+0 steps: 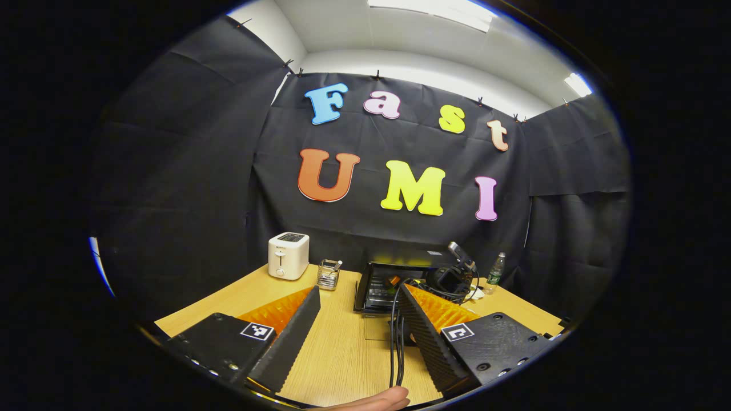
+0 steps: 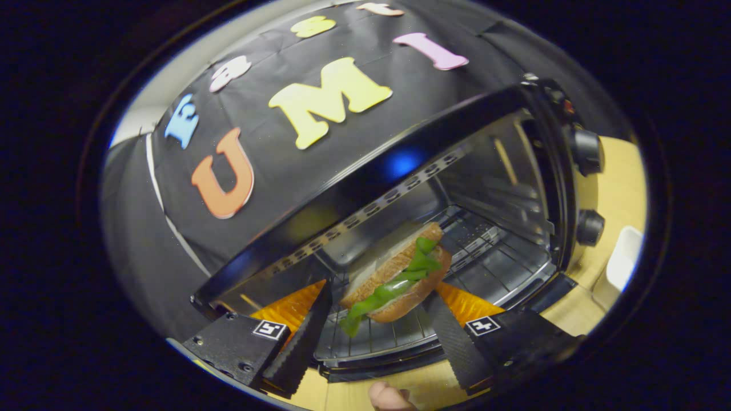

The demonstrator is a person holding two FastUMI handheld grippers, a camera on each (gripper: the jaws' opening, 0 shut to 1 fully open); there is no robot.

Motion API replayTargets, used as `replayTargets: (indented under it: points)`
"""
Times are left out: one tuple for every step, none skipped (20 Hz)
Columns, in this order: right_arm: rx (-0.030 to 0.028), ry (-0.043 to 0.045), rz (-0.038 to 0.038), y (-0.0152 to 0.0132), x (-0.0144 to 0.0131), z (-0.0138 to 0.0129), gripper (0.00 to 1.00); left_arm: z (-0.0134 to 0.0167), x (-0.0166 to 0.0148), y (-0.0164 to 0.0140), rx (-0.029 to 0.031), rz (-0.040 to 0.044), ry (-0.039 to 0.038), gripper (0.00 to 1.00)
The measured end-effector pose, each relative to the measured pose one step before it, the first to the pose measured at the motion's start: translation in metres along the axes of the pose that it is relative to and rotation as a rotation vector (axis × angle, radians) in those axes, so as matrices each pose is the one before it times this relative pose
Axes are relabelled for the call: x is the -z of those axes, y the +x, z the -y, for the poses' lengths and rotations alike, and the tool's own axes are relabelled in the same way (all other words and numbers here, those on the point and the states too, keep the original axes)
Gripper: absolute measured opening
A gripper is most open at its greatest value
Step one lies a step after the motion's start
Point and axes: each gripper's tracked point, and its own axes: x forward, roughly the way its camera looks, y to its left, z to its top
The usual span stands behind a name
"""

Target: Open the electric oven with the left hand, put the food in, and close the electric oven.

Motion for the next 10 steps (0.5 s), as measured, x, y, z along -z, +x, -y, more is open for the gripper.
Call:
replayTargets:
  points:
    - [-0.00552,-0.05714,-0.02424,-0.00181,0.00298,-0.00061,0.99,0.00023,0.00198,-0.00187,0.00083,-0.00501,0.01191,0.91]
    - [0.01647,-0.06529,-0.02449,0.00000,0.00180,0.00243,0.99,-0.00109,0.00021,-0.00202,-0.00544,0.00234,0.01307,0.91]
    - [0.02514,-0.06726,-0.01726,0.00046,0.00086,0.00481,0.99,-0.00229,-0.00046,-0.00097,-0.00774,0.00035,0.00825,0.91]
    - [0.01439,-0.06083,-0.01849,0.00054,0.00168,0.00284,0.99,-0.00066,0.00110,-0.00123,-0.00512,-0.00433,0.00432,0.90]
    - [0.01529,-0.06029,-0.02653,0.00020,0.00448,0.00220,0.99,-0.00064,0.00126,-0.00038,-0.00311,-0.00429,0.00100,0.90]
    - [0.00922,-0.03908,-0.02434,0.00008,0.00449,0.00294,1.00,-0.00007,-0.00036,-0.00078,-0.00183,-0.00061,-0.00283,0.91]
    - [0.00437,-0.01879,-0.02256,-0.00151,0.00437,0.00085,1.00,0.00072,-0.00100,-0.00073,0.00181,0.00046,-0.00495,0.91]
    - [0.00471,-0.01119,-0.02520,-0.00092,0.00312,0.00136,1.00,0.00047,-0.00013,-0.00017,-0.00067,-0.00162,-0.00433,0.90]
    - [0.00221,-0.00883,-0.02874,-0.00088,0.00538,0.00186,1.00,-0.00046,0.00118,0.00006,-0.00098,-0.00153,-0.00163,0.91]
    - [-0.00306,-0.00541,-0.02193,-0.00184,0.00221,-0.00023,0.89,0.00085,0.00023,-0.00065,-0.00062,-0.00275,0.00371,0.91]
